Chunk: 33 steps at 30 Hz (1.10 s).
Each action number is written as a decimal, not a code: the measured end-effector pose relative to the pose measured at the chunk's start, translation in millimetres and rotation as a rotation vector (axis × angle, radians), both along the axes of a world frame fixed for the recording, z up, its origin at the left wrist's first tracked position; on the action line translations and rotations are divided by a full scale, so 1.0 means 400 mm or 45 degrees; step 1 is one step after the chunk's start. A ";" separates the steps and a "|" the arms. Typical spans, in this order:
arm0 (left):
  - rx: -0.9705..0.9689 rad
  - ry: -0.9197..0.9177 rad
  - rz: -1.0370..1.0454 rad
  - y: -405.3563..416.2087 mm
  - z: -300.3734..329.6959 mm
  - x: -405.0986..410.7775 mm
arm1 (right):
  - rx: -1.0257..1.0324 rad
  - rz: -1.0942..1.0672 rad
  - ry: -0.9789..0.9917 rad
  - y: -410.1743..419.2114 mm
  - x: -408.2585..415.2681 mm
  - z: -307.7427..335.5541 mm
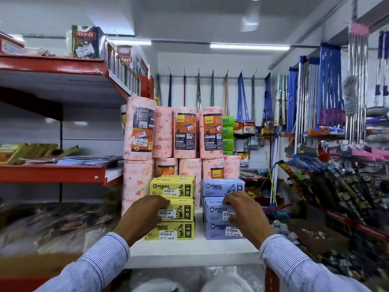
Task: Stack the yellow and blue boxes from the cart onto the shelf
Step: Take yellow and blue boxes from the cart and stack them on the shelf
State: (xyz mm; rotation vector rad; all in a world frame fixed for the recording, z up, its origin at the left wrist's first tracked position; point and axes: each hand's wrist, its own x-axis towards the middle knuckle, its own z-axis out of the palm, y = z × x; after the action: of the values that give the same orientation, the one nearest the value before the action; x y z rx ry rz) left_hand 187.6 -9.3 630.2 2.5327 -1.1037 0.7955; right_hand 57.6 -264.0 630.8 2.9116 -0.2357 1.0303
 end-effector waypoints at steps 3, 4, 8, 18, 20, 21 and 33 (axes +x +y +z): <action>-0.012 -0.010 0.012 -0.006 -0.008 0.000 | 0.011 0.018 0.000 -0.003 -0.003 -0.004; -0.025 -0.011 0.010 -0.009 -0.011 -0.001 | 0.017 0.020 -0.005 -0.004 -0.003 -0.005; -0.058 -0.022 -0.013 -0.014 -0.025 0.002 | 0.059 0.027 -0.035 -0.001 0.002 -0.010; -0.012 -0.231 -0.071 -0.005 -0.108 -0.066 | -0.019 0.062 -0.034 0.041 -0.051 -0.085; -0.056 -0.265 -0.122 -0.001 -0.158 -0.126 | -0.012 0.068 0.010 0.070 -0.096 -0.134; -0.069 -0.274 -0.157 0.002 -0.183 -0.154 | -0.013 0.076 0.024 0.082 -0.121 -0.158; 0.118 0.302 -0.272 0.051 -0.684 -0.393 | 0.276 0.016 0.610 0.146 -0.398 -0.657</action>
State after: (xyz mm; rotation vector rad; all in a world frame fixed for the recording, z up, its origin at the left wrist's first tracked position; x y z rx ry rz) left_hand 30.3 10.9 356.7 2.4481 -1.3253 0.3862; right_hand -101.7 -205.5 368.0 3.2390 -0.3204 0.2966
